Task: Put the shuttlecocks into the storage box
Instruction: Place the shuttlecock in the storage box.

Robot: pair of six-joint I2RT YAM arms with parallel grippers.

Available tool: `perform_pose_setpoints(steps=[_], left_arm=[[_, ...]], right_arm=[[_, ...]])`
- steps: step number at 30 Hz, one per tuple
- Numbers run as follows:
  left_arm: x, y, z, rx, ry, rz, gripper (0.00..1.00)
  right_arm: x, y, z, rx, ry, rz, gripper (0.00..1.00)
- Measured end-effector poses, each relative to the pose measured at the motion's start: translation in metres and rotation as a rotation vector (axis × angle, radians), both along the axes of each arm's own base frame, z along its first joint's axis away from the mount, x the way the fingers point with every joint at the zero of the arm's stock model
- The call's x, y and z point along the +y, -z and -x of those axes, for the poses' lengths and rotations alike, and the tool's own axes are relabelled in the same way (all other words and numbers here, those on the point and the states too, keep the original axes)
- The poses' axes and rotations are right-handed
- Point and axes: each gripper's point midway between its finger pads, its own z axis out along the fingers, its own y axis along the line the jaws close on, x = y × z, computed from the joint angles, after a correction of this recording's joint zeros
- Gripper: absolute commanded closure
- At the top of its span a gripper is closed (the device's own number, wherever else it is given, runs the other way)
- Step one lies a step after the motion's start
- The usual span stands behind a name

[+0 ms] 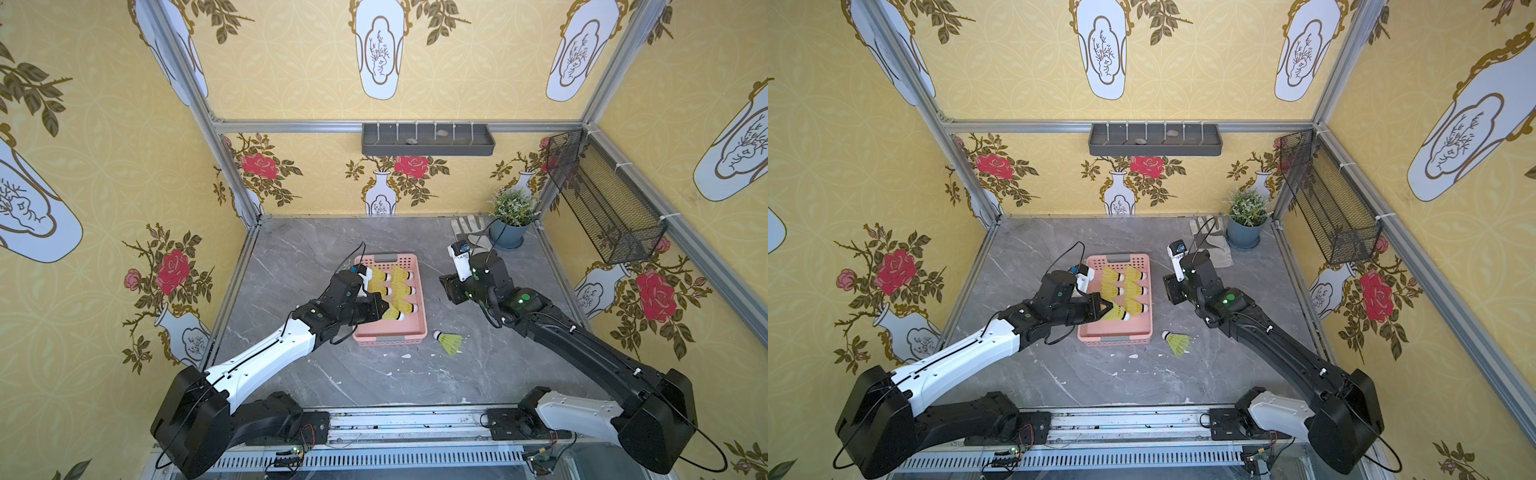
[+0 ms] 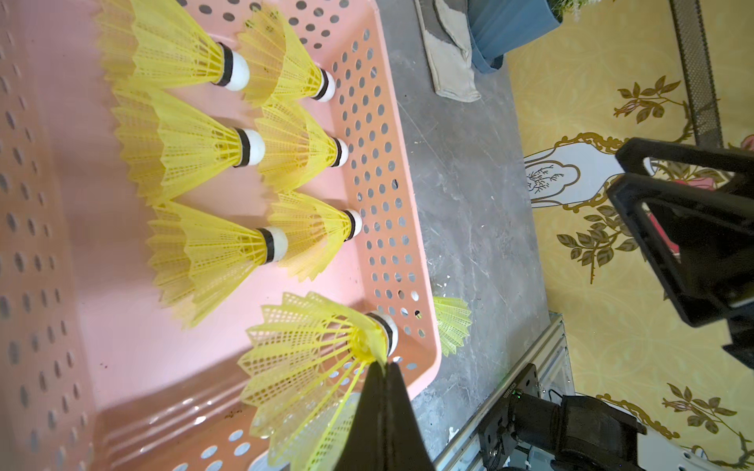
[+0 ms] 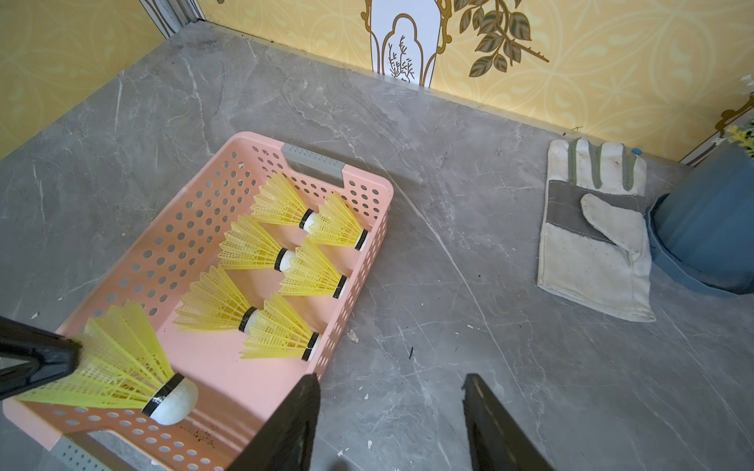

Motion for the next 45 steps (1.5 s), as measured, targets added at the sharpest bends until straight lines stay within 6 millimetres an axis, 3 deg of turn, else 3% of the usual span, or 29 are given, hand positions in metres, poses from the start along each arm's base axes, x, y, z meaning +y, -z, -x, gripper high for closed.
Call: perform_pose_setpoints(steps=[14, 29, 45], left_arm=[[-0.022, 0.035, 0.003, 0.078, 0.004, -0.041, 1.0], [-0.04, 0.055, 0.006, 0.107, -0.022, -0.038, 1.0], [-0.046, 0.076, 0.004, 0.147, -0.058, -0.052, 1.0]], right_arm=[[0.001, 0.0, -0.002, -0.007, 0.003, -0.011, 0.42], [0.0, 0.007, -0.003, 0.008, 0.007, -0.004, 0.42], [0.001, 0.014, -0.002, 0.024, 0.002, 0.003, 0.42]])
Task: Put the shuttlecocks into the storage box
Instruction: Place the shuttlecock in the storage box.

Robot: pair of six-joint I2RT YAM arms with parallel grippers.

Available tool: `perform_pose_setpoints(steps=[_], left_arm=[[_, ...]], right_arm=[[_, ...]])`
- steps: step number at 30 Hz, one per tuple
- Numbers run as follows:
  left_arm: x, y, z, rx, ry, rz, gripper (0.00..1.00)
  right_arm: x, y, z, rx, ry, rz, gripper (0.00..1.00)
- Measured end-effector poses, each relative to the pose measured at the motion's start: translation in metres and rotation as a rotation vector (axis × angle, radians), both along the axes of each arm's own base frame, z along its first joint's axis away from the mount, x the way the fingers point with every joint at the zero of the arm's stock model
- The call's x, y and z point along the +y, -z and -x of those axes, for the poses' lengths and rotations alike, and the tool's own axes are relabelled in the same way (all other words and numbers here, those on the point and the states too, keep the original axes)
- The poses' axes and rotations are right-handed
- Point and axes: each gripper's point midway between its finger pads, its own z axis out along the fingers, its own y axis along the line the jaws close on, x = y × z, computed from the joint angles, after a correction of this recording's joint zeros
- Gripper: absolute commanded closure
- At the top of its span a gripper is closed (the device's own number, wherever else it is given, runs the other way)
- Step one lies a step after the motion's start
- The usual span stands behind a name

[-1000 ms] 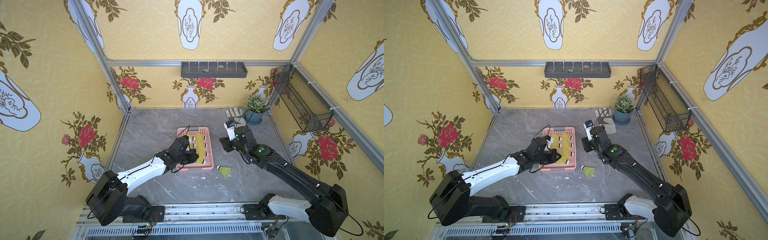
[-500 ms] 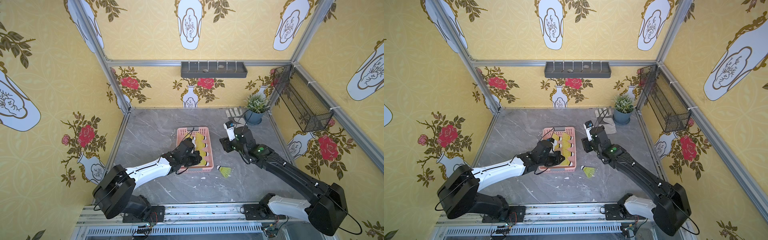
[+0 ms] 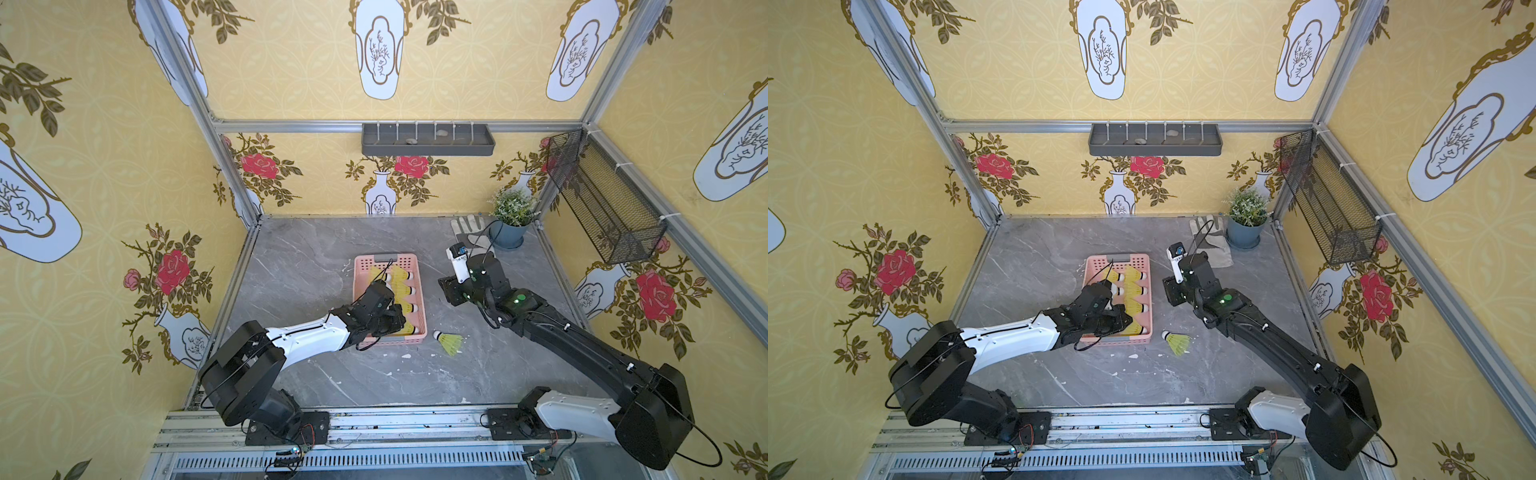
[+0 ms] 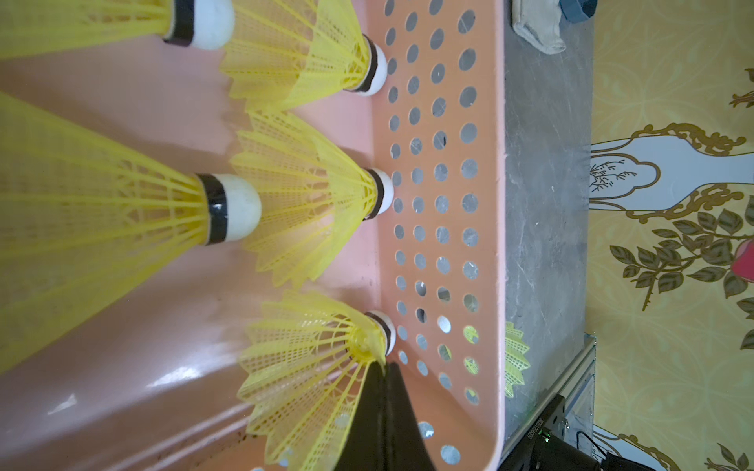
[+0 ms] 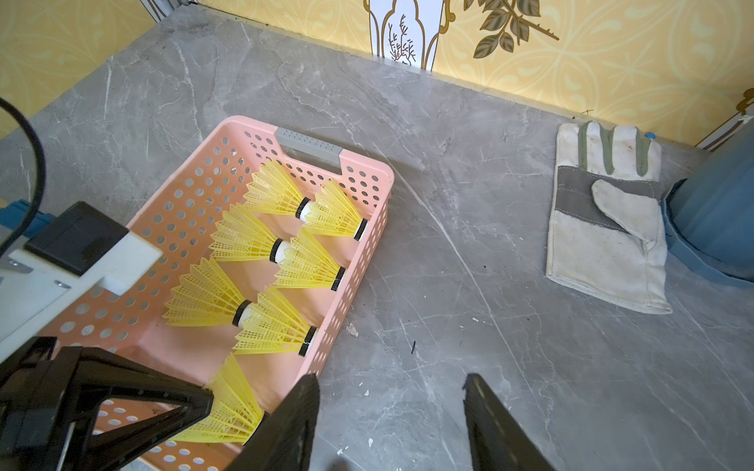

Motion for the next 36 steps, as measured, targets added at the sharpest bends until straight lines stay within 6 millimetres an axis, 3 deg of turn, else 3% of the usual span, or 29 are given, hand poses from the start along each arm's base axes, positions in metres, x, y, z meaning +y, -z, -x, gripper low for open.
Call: perform_pose_setpoints(steps=[12, 18, 26, 30, 36], left_arm=[[-0.003, 0.006, -0.001, 0.001, 0.001, -0.004, 1.0], [-0.004, 0.008, 0.0, 0.006, 0.005, -0.004, 0.79], [-0.005, 0.007, 0.001, 0.009, 0.007, 0.001, 0.6], [-0.005, 0.001, 0.001, -0.006, 0.015, 0.003, 0.45], [0.001, -0.012, -0.002, -0.056, 0.014, -0.03, 0.32]], right_arm=[[0.002, 0.005, 0.0, 0.013, -0.005, 0.005, 0.42], [0.003, 0.006, 0.0, 0.019, -0.011, 0.004, 0.41], [0.003, 0.007, 0.0, 0.021, -0.011, 0.005, 0.41], [0.003, 0.007, 0.0, 0.021, -0.011, 0.005, 0.41], [0.001, 0.007, -0.001, 0.018, 0.001, 0.008, 0.4]])
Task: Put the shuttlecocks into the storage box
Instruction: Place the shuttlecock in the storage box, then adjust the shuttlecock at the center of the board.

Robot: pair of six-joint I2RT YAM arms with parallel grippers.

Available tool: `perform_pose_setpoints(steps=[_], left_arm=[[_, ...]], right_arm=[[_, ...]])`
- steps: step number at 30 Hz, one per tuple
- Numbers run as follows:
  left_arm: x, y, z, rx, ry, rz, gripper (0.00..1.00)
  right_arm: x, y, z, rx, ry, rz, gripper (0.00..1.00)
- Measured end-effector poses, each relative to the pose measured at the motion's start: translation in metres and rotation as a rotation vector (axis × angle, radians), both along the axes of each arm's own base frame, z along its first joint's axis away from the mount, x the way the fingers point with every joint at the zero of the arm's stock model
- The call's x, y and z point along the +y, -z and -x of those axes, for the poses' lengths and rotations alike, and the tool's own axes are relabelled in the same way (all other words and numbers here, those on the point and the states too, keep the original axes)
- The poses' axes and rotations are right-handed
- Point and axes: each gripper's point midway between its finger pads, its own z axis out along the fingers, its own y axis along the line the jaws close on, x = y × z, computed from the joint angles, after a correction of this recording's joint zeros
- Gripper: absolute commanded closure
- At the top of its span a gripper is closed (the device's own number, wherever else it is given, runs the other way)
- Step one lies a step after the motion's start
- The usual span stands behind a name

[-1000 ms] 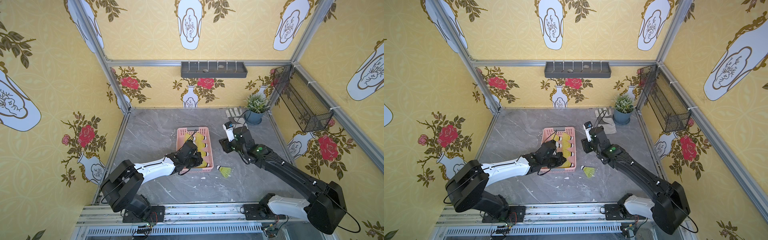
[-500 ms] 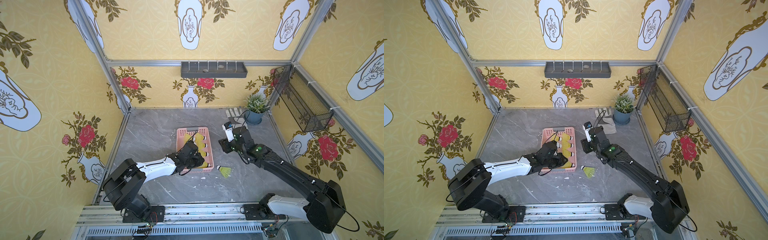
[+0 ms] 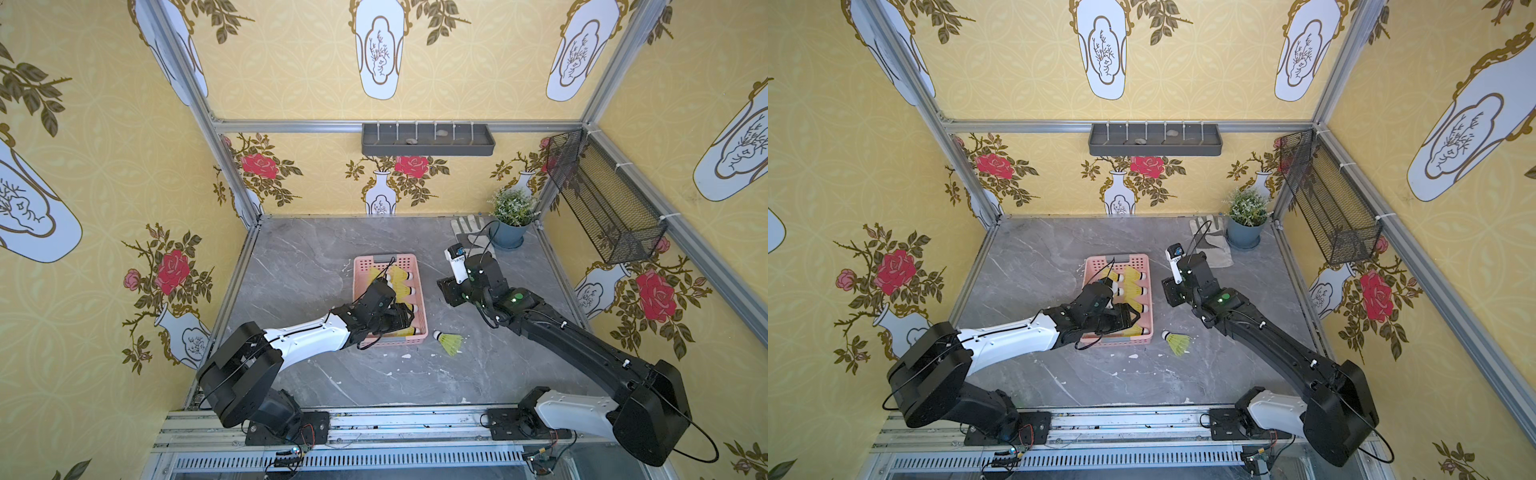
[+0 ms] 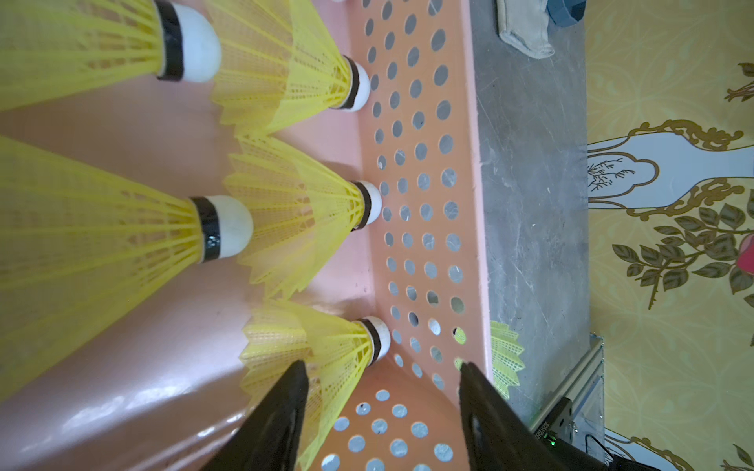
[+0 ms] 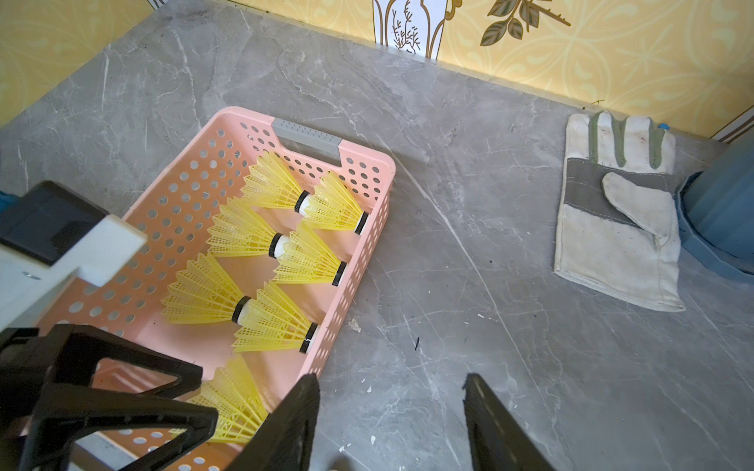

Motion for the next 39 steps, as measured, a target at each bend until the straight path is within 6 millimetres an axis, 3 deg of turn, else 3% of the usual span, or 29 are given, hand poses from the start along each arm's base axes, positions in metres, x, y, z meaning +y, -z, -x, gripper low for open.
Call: perform_pose_setpoints(steps=[5, 10, 15, 21, 28, 35, 39], left_arm=[[0.011, -0.02, -0.003, -0.065, -0.003, -0.046, 0.27], [0.032, -0.057, -0.011, -0.184, -0.013, -0.137, 0.2], [0.072, -0.099, -0.019, -0.312, -0.026, -0.234, 0.19], [0.126, -0.132, -0.025, -0.387, -0.039, -0.304, 0.17], [0.165, -0.149, -0.026, -0.422, -0.023, -0.344, 0.17], [0.171, -0.157, -0.017, -0.476, 0.03, -0.347, 0.17], [0.179, -0.151, -0.019, -0.467, 0.02, -0.359, 0.17]], right_arm=[[-0.003, 0.0, -0.002, 0.004, 0.032, -0.009, 0.4], [-0.006, 0.002, -0.002, 0.029, 0.074, -0.031, 0.4], [-0.009, 0.013, 0.012, 0.108, 0.089, -0.058, 0.4], [0.0, 0.037, 0.048, 0.248, 0.04, -0.064, 0.41], [0.013, 0.065, 0.1, 0.397, -0.034, -0.06, 0.47], [0.024, 0.098, 0.137, 0.537, -0.084, -0.026, 0.56], [0.022, 0.115, 0.142, 0.577, -0.063, 0.0, 0.59]])
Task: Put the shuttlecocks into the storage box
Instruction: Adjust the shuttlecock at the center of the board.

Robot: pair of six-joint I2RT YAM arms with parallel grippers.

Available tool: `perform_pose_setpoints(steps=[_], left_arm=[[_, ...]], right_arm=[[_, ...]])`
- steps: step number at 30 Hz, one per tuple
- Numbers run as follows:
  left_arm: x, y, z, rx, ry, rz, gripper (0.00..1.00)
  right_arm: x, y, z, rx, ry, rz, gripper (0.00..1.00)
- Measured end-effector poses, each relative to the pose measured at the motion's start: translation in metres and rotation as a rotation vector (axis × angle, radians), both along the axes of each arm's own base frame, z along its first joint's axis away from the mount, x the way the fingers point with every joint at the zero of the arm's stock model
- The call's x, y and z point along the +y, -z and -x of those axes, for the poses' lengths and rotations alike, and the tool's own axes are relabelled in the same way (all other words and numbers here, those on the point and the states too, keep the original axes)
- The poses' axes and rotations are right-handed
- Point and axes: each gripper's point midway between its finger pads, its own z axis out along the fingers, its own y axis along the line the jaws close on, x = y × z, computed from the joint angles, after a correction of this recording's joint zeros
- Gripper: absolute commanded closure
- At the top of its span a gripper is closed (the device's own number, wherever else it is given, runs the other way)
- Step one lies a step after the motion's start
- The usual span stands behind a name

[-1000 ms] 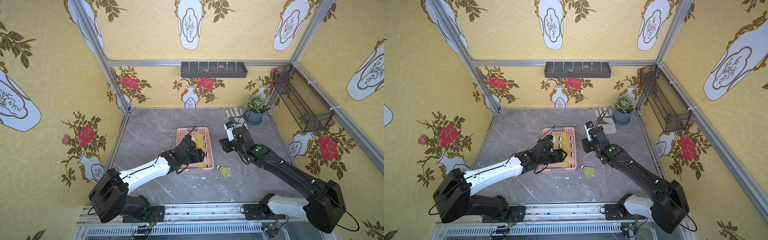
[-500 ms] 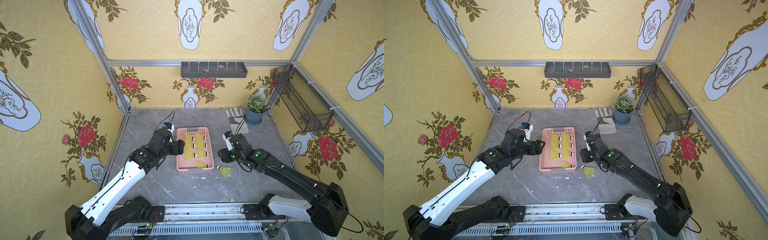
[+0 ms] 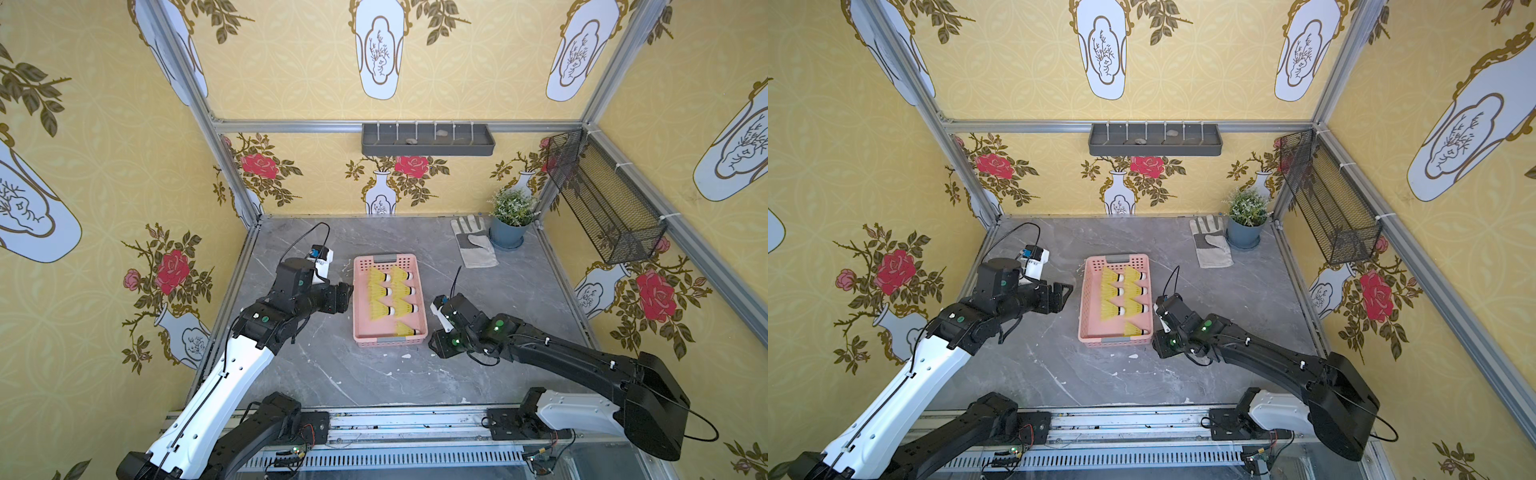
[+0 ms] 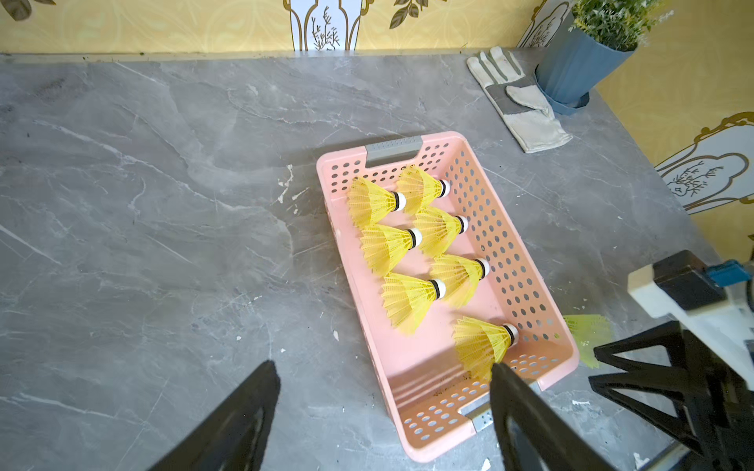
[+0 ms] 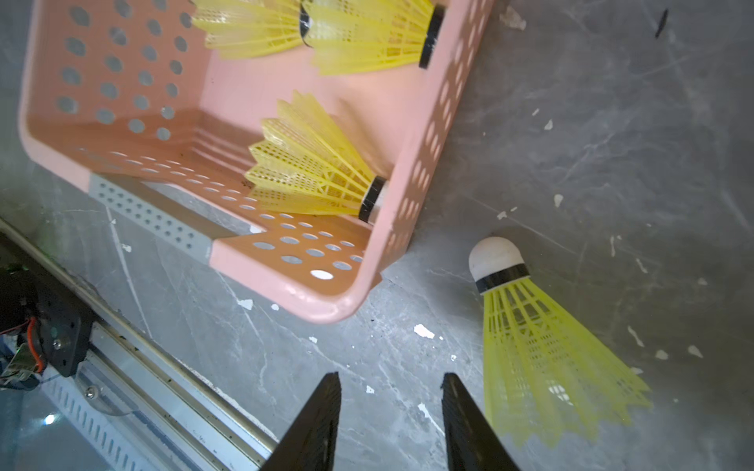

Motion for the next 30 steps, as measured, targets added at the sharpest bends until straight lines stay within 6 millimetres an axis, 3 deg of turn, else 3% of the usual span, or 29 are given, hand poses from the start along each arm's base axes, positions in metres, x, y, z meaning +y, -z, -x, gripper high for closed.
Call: perform_pose_setpoints(steps=[15, 26, 30], left_arm=[[0.012, 0.002, -0.003, -0.003, -0.041, -0.006, 0.17], [0.015, 0.004, -0.005, 0.004, -0.055, -0.009, 0.17], [0.015, 0.005, -0.005, 0.007, -0.056, -0.01, 0.17]], right_arm=[[-0.01, 0.038, 0.005, 0.065, 0.034, 0.091, 0.59], [-0.034, 0.049, -0.022, 0.027, 0.177, 0.2, 0.52], [-0.046, 0.05, -0.037, 0.023, 0.241, 0.198, 0.45]])
